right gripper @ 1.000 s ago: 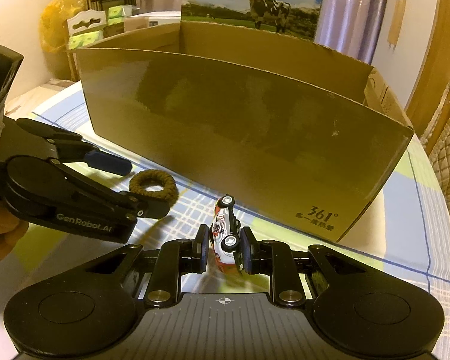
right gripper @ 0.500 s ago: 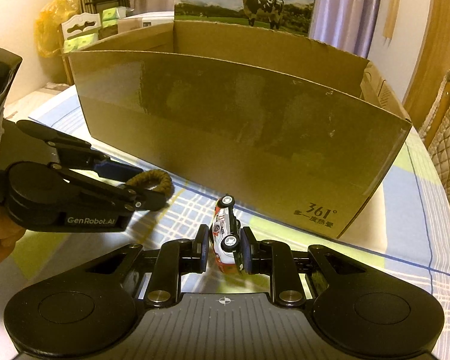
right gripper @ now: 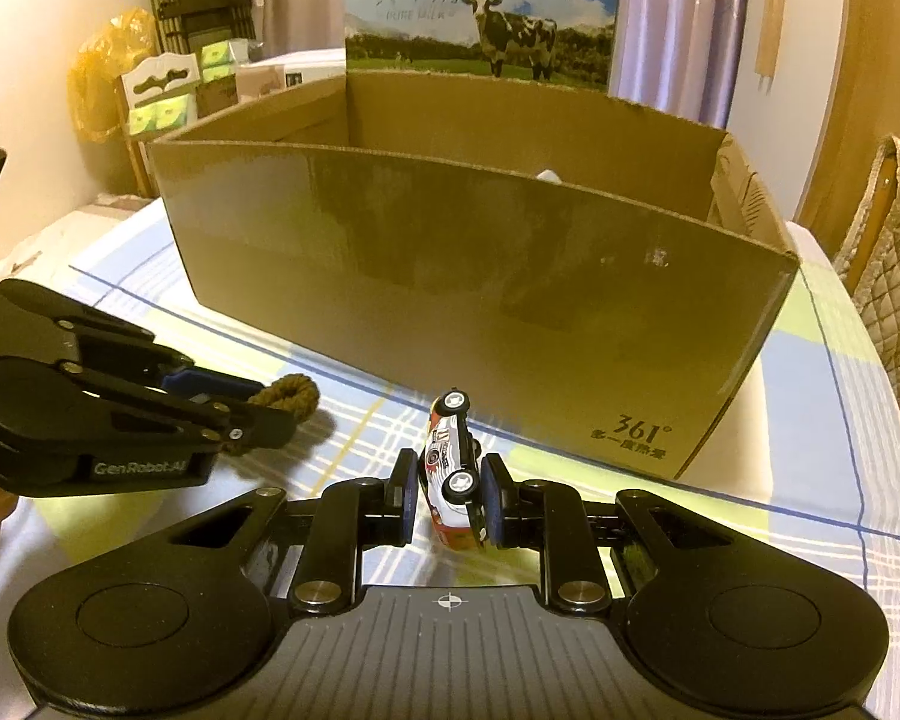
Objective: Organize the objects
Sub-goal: 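Grasp brown fuzzy ring with left tool while right tool holds toy car, then carry ring with left tool while right tool carries toy car to box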
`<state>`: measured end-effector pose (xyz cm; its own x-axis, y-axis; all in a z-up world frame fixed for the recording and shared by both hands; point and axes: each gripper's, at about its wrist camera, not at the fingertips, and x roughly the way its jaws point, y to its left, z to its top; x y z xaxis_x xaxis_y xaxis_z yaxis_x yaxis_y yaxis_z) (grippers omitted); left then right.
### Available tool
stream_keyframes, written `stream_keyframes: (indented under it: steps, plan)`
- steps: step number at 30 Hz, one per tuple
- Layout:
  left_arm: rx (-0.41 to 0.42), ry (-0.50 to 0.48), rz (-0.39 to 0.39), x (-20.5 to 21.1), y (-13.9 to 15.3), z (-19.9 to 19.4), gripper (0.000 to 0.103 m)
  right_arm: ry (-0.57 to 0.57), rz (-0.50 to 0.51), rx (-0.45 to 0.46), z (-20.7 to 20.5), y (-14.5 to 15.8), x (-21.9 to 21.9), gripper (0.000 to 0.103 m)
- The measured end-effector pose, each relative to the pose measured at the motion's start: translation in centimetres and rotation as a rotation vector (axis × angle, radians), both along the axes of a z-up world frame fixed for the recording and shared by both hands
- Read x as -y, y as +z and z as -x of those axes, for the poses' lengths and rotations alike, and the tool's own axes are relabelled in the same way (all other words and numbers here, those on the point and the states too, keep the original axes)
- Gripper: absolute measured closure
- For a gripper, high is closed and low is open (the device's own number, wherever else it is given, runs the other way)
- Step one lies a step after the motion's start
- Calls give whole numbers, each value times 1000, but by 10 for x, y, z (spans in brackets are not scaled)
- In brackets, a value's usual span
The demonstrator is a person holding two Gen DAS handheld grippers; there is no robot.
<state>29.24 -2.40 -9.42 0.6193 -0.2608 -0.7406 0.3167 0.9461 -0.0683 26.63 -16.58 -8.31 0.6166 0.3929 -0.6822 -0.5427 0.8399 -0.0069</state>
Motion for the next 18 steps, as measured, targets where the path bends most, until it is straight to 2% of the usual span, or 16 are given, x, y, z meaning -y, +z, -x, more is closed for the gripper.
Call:
stream_keyframes:
  steps: [11, 18]
  plan:
    - [4, 94, 6, -11, 31, 40, 88, -42, -64, -33, 32, 22, 5, 84]
    - [-6, 128, 31, -12, 57, 74, 88, -97, -103, -17, 55, 58, 14, 84]
